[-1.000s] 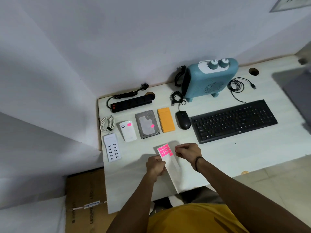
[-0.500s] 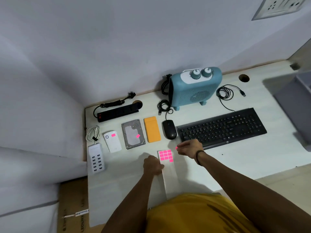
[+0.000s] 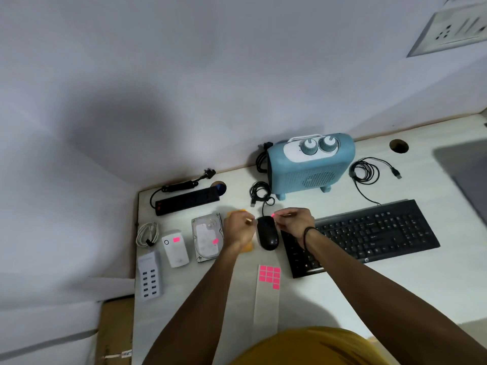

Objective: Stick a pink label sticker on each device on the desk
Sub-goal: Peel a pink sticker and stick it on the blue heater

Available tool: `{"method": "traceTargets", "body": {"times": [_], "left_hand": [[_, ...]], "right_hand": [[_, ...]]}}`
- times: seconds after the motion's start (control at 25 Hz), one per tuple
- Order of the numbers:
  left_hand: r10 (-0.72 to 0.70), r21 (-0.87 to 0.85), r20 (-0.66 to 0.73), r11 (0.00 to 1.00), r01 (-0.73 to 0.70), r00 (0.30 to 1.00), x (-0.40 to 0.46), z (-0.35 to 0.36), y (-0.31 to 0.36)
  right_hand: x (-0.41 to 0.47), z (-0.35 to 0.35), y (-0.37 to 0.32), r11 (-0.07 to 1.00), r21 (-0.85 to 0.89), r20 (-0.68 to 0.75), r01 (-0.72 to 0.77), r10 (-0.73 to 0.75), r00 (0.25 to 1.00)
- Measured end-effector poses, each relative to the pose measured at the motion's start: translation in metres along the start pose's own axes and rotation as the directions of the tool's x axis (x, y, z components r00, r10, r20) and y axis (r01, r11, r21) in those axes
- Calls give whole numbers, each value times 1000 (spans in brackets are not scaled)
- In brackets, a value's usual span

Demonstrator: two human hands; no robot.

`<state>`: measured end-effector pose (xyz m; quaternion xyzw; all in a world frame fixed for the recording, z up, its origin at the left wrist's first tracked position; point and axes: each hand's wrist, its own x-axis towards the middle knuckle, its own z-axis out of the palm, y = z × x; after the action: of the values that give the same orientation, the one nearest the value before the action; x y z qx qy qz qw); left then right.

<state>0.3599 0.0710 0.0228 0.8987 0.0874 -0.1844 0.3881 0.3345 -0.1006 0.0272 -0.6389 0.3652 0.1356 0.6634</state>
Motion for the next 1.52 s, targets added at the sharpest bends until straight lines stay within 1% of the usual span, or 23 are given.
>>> {"method": "traceTargets", "body": {"times": [0.08,0.12,0.2,0.24,0.28,0.32,0.4,0.52,0.56,0.6,0.68,0.76,0.88,0.96,1.0,1.04,1.12,1.2,1.28,1.32,1.4,1.48,1.52], "left_hand": [[141,39,-83,990,-138,987,22,-15,50],[245,109,-121,966,-233,962,30,-21,77],[473,326,-149,853,-408,868,46,-26,132],[562,436,-118,770,-466,818,53,-25,158],[613,524,-58,690,-499,788,60,-20,182],[631,586,15,623,-518,776,66,-13,204],[616,679,181,486,-550,767,75,10,240],[576,788,380,208,-580,723,75,53,281],[537,800,429,148,-582,726,74,66,291],[482,807,465,113,-579,742,74,81,301],[382,831,490,67,-552,784,72,103,314],[369,843,487,38,-536,792,68,117,321],[411,834,475,72,-547,778,67,115,321],[418,837,435,139,-530,797,71,95,322],[418,827,401,218,-519,815,75,80,322],[420,799,351,332,-502,837,77,61,319],[436,672,233,574,-468,869,78,20,307],[465,471,81,761,-445,881,70,-16,286],[431,198,-96,892,-407,897,52,-44,260],[396,46,-166,918,-394,903,43,-55,248],[347,-214,-226,894,-394,910,28,-72,225],[332,-399,-203,831,-388,921,18,-86,207],[341,-445,-169,810,-381,925,14,-93,200]], "right_hand": [[13,-4,-17,995,95,-83,27,-19,996],[18,-7,-23,991,128,-107,36,-23,994],[27,-17,-31,981,190,-132,41,-16,991],[32,-22,-33,974,219,-144,50,-19,989],[34,-28,-36,971,232,-158,52,-15,987],[37,-33,-36,970,238,-171,52,-11,985],[42,-43,-34,971,235,-204,46,3,979],[46,-57,-30,977,209,-251,43,11,968],[47,-62,-29,978,205,-261,38,18,965],[48,-68,-28,977,209,-276,31,28,961],[48,-79,-28,969,244,-298,27,49,953],[50,-88,-27,958,284,-301,29,61,952],[51,-99,-26,925,379,-286,44,72,955],[50,-104,-26,886,458,-259,70,58,964],[48,-106,-29,864,496,-236,81,45,971],[45,-107,-32,842,533,-208,83,36,977],[38,-107,-41,815,575,-149,73,16,989],[29,-107,-52,808,585,-111,63,2,994],[21,-107,-62,784,620,-84,39,16,996],[16,-106,-68,756,654,-57,25,16,998],[3,-102,-86,693,720,20,24,-54,998],[-11,-100,-106,666,743,68,71,-180,981],[-18,-101,-115,671,735,67,100,-219,973]]}}
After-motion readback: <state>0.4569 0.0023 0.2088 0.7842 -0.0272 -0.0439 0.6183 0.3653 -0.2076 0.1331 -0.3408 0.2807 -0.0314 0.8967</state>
